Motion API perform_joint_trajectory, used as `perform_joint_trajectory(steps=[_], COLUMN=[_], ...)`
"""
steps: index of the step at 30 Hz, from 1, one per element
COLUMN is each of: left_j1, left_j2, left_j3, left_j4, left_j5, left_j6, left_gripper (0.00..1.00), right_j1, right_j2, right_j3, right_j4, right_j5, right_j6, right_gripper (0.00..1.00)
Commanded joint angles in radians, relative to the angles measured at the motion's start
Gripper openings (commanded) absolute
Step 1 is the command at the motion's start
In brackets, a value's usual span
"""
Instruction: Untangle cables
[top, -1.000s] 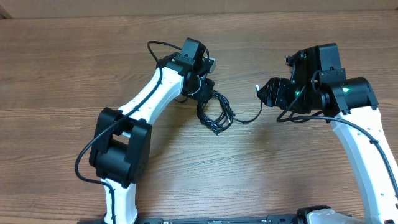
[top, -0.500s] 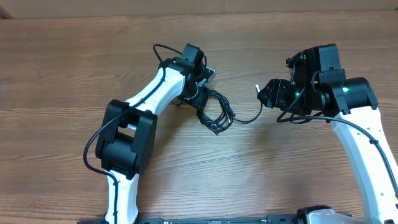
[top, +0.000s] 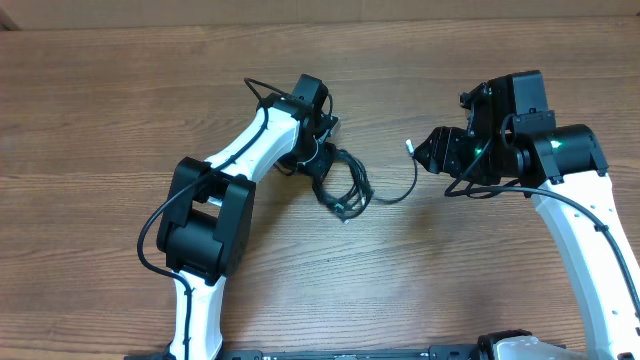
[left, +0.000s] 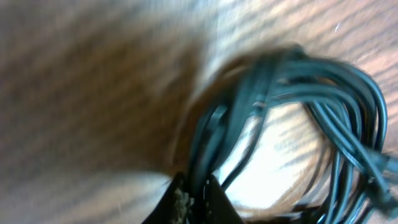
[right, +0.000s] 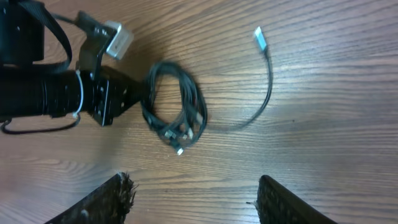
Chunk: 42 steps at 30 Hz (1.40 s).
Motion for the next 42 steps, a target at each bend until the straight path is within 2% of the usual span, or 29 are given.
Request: perform_joint_trajectory(steps=[1,5,12,14,17,20,23,26,28,30,32,34,36,38,42], left_j1=[0.011,0.027,0.048,0.071,0.098,0.104,0.105,0.105,0.105,0.106,0.116,0.131,0.148,0.155,0.146], left_j2=[-0.06,-0.186,-0.285,-0.285,-0.285,-0.285,-0.285,-0.285,-0.285,-0.285,-0.285,-0.285,-0.285,-0.285,-0.285], left_j3=[0.074,0.18,0.183,0.183,0.183,0.183,0.183,0.183,0.183,0.183,0.183,0.183,0.183,0.183,0.183], left_j4=[-0.052,-0.082,-0.131,-0.156,-0.211,-0.229,-0.256,-0.299,-0.301,-0.298,-0.298,-0.295,-0.288,-0.283,-0.283], left_j5=[0.161,0.435,0.668,0.719,0.761,0.829,0.828,0.826,0.83,0.854,0.847,0.848,0.849,0.861,0.931], left_j6=[-0.003,0.019,0.042,0.061,0.113,0.146,0.19,0.267,0.266,0.261,0.215,0.167,0.097,0.058,0.055], left_gripper=[0.04,0.04,0.04,0.04,0.04,0.04,0.04,0.04,0.04,0.04,0.04,0.04,0.04,0.04,0.04], right_j1=[-0.001,-0.001,-0.001,-0.001,0.0,0.026,0.069,0.106,0.127,0.145,0.164,0.175,0.185,0.195,0.239], right_j2=[-0.014,-0.014,-0.014,-0.014,-0.014,-0.01,-0.011,-0.014,-0.014,-0.014,-0.014,-0.013,-0.007,0.001,0.034], right_j3=[0.004,0.004,0.004,0.004,0.002,-0.004,-0.003,0.009,0.009,0.008,0.008,0.008,0.008,0.008,0.008], right_j4=[0.027,0.036,0.04,0.043,0.065,0.085,0.138,0.201,0.203,0.195,0.177,0.175,0.176,0.184,0.234], right_j5=[-0.088,-0.14,-0.171,-0.198,-0.235,-0.284,-0.399,-0.42,-0.375,-0.297,-0.201,-0.159,-0.133,-0.128,-0.127], right_j6=[-0.061,-0.083,-0.125,-0.139,-0.139,-0.139,-0.126,-0.035,0.036,0.127,0.268,0.34,0.381,0.398,0.438], right_gripper=[0.63,0.63,0.63,0.62,0.55,0.55,0.54,0.52,0.5,0.52,0.52,0.48,0.42,0.41,0.42])
